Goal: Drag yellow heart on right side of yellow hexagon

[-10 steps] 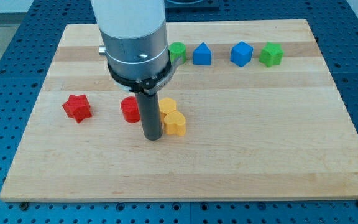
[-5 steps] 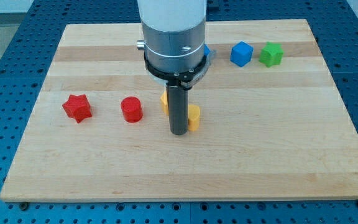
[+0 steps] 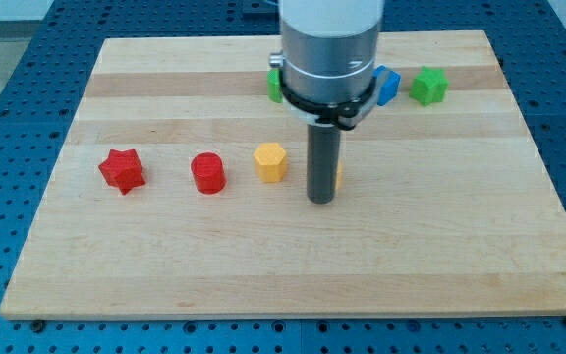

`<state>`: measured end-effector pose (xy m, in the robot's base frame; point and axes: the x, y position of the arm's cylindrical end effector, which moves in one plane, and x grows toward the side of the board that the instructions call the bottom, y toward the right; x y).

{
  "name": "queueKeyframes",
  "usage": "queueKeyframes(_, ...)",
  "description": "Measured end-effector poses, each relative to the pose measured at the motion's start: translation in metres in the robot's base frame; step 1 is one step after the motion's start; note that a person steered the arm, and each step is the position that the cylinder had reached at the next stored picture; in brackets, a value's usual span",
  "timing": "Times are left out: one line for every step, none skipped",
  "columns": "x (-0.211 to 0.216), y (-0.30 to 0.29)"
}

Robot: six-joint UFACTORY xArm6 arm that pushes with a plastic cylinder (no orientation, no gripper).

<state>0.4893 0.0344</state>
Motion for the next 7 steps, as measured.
queueKeyframes(-0.002, 0.003)
queueKeyframes(-0.002, 0.004)
queueKeyframes(-0.002, 0.008)
queueKeyframes(-0.008, 0.022)
queueKeyframes(-0.009, 0.023)
queueKeyframes(-0.010, 0.023)
queueKeyframes(-0.022, 0.023)
